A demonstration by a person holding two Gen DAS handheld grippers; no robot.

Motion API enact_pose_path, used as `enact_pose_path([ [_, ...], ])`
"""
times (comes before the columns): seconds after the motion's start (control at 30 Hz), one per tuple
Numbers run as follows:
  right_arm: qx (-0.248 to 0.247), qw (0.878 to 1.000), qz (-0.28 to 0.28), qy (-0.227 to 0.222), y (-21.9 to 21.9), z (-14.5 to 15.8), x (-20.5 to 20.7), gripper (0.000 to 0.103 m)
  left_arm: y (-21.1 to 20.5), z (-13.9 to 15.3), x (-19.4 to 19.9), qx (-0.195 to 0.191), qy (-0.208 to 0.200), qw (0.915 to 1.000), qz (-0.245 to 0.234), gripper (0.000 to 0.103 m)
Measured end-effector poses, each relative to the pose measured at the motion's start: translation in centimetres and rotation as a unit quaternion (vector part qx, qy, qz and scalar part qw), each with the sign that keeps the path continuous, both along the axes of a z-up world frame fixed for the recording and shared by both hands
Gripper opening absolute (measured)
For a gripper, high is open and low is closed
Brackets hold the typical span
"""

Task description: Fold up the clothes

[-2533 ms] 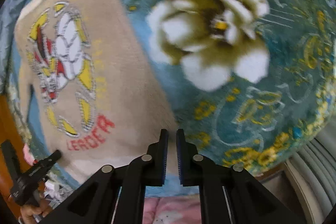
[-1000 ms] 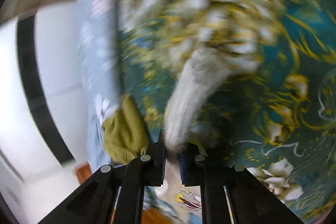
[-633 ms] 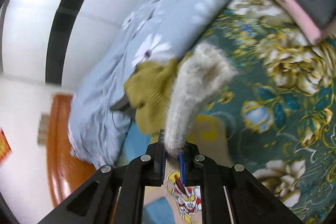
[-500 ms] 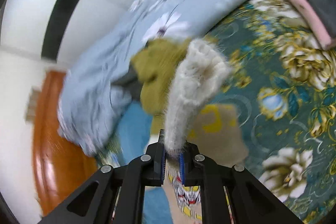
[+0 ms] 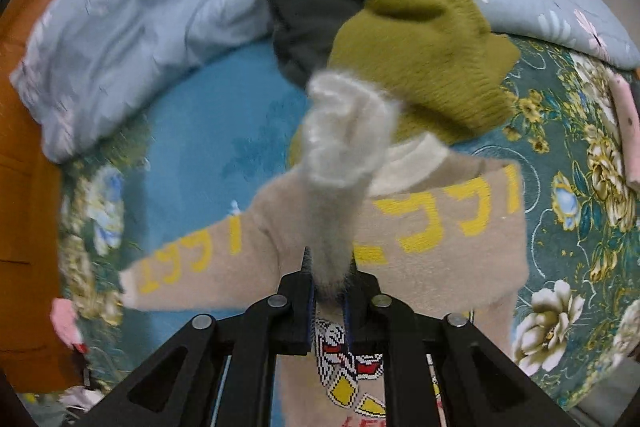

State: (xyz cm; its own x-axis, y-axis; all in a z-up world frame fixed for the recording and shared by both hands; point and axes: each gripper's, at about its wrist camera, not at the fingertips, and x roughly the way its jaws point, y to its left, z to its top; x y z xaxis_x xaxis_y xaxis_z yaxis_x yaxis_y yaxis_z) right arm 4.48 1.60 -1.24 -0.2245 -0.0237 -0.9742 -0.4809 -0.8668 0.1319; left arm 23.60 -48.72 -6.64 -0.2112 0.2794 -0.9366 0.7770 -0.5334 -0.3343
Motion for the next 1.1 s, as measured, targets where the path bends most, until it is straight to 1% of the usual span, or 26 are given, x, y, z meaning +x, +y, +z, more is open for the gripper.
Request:
enact_pose_path([
  [0.1,0.007,1.000,0.021,-0.017,-1.9,-1.4,-0.9,0.016,-0.5,-1.1,-1.4,0.007,-0.006,1.0000,0.001,0.066],
  [0.13,0.003,1.000,0.026,-0.017,-2.2,-1.6,-1.0,0.020,-0.5,-1.4,-2.0,0.010,-0.007,0.9999,0.001,0.066],
  [0.2,-0.020,0.999,0.034,-0.011,-2.8,-2.1,-1.2,0.036,-0.5,-1.9,-3.1,0.015,-0.007,0.9999,-0.002,0.066],
  [0.23,-0.035,0.999,0.038,-0.006,-3.0,-2.2,-1.4,0.046,-0.5,-2.2,-3.8,0.018,-0.007,0.9998,-0.004,0.066],
  [0.27,-0.045,0.998,0.043,-0.002,-3.1,-2.1,-1.4,0.047,-0.4,-2.6,-4.6,0.022,-0.007,0.9997,-0.006,0.066],
  [0.33,-0.042,0.998,0.043,0.005,-2.8,-1.7,-1.0,0.048,-0.3,-3.4,-6.0,0.032,-0.003,0.9995,-0.005,0.066],
  [0.43,-0.048,0.998,0.025,0.010,-1.9,-1.3,0.7,0.051,-0.1,-4.9,-8.4,0.048,0.000,0.9988,0.004,0.066],
  [0.53,-0.056,0.998,0.005,0.015,-1.0,-0.8,2.5,0.052,0.1,-6.7,-11.0,0.066,0.009,0.9976,0.020,0.066],
  [0.67,-0.045,0.999,0.001,0.000,0.3,-0.5,5.8,0.053,-0.2,-8.9,-14.4,0.072,0.020,0.9961,0.047,0.066],
  [0.73,-0.040,0.999,-0.007,-0.016,1.3,-0.9,7.5,0.053,-0.2,-10.1,-16.0,0.058,0.006,0.9973,0.045,0.066],
  [0.77,-0.038,0.999,-0.015,-0.025,1.9,-1.0,8.4,0.053,0.0,-10.7,-16.7,0.045,-0.010,0.9983,0.035,0.065],
  [0.83,-0.034,0.998,-0.045,-0.039,3.2,-1.4,10.4,0.053,0.2,-11.6,-17.9,0.030,-0.026,0.9991,0.016,0.064],
  [0.87,-0.035,0.997,-0.057,-0.041,3.7,-1.4,11.2,0.053,0.3,-12.0,-18.3,0.023,-0.031,0.9992,0.008,0.058],
  [0.9,-0.036,0.996,-0.070,-0.044,4.3,-1.4,12.0,0.053,0.4,-12.1,-18.8,0.013,-0.037,0.9992,0.001,0.048],
  [0.93,-0.036,0.995,-0.081,-0.046,4.8,-1.3,12.8,0.053,0.5,-12.2,-19.2,0.003,-0.041,0.9992,-0.003,0.043],
  [0.97,-0.035,0.994,-0.089,-0.048,5.2,-1.3,13.6,0.053,0.5,-12.0,-19.5,-0.004,-0.040,0.9992,-0.004,0.029],
  [1.0,-0.034,0.994,-0.096,-0.049,5.6,-1.3,14.2,0.053,0.5,-11.8,-19.7,-0.008,-0.036,0.9993,-0.001,0.011],
  [1.07,-0.032,0.993,-0.103,-0.049,6.0,-1.3,15.1,0.053,0.6,-10.8,-20.1,-0.016,-0.025,0.9995,0.006,0.007],
  [1.1,-0.032,0.993,-0.108,-0.047,6.3,-1.2,15.4,0.053,0.9,-9.9,-20.4,-0.024,-0.013,0.9996,0.001,0.006],
])
